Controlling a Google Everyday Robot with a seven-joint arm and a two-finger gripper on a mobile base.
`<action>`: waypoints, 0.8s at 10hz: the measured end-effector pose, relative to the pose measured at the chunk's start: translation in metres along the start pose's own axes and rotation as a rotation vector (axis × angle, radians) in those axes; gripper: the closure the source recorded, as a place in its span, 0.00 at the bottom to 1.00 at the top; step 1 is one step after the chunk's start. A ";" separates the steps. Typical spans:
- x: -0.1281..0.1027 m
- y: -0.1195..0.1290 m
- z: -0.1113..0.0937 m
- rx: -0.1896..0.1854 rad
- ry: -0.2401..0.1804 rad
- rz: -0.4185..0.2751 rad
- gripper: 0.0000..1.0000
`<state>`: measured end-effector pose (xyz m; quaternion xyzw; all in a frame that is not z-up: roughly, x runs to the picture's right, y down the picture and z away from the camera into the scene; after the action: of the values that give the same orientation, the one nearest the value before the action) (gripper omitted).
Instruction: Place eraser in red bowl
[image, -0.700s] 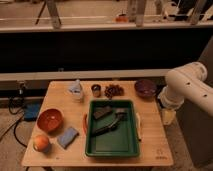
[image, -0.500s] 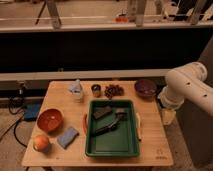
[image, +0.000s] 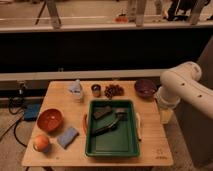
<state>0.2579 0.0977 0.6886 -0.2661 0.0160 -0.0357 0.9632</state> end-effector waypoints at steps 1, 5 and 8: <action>-0.005 -0.002 -0.001 0.007 0.007 -0.021 0.20; -0.025 -0.009 -0.004 0.026 0.026 -0.106 0.20; -0.051 -0.018 -0.009 0.041 0.036 -0.192 0.20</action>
<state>0.2058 0.0814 0.6911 -0.2457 0.0070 -0.1327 0.9602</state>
